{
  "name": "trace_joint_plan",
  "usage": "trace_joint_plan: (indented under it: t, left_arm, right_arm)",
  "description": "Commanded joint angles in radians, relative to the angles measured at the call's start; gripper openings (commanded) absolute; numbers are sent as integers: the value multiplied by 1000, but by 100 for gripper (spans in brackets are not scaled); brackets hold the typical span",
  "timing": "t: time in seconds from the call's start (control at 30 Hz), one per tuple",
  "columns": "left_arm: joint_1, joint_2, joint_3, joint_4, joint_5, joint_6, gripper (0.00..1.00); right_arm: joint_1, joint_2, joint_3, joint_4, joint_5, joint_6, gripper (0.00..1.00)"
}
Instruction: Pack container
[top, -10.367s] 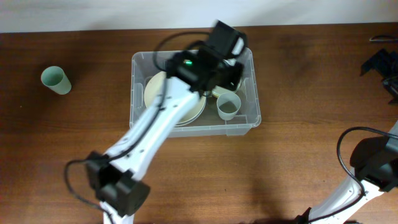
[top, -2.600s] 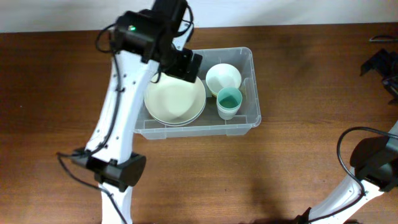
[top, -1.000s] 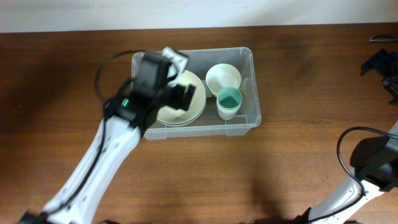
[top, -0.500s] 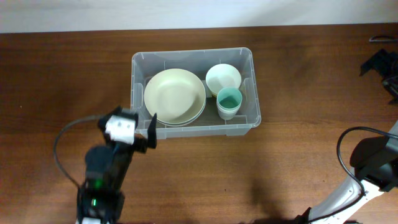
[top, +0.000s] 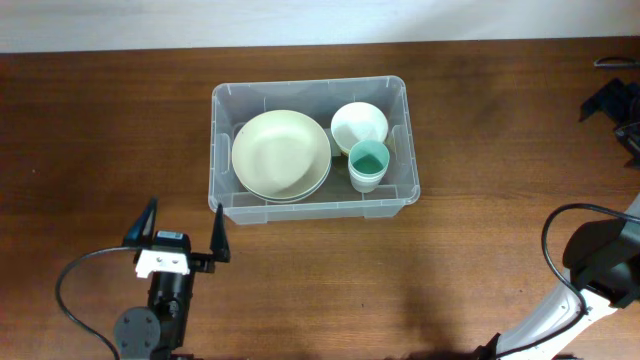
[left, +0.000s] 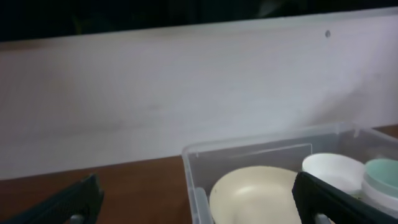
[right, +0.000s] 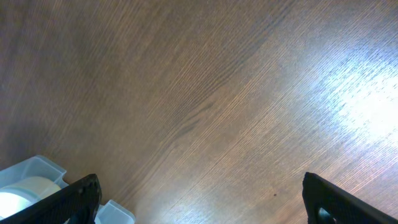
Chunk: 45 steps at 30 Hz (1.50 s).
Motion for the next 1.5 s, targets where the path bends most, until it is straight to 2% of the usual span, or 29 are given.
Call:
trace_joint_plan:
  t: [0.0, 0.1, 0.3, 0.63, 0.87, 1.47]
  left_arm:
    - [16, -42, -90, 33, 24, 16, 99]
    - [16, -54, -154, 146, 37, 16, 99]
    - [35, -81, -153, 146, 41, 16, 99]
    - [73, -274, -153, -175, 40, 16, 99]
    - [74, -272, -153, -319, 33, 16, 99]
    - [74, -272, -153, -325, 30, 16, 99]
  right_arm:
    - [3, -4, 0, -2, -2, -7, 99]
    - [3, -4, 0, -2, -2, -7, 99]
    - [3, -4, 0, -2, -2, -7, 99]
    - [3, -4, 0, -2, -2, -7, 99]
    - [3, -4, 0, -2, -2, -7, 99]
    - [3, -4, 0, -2, -2, -7, 99]
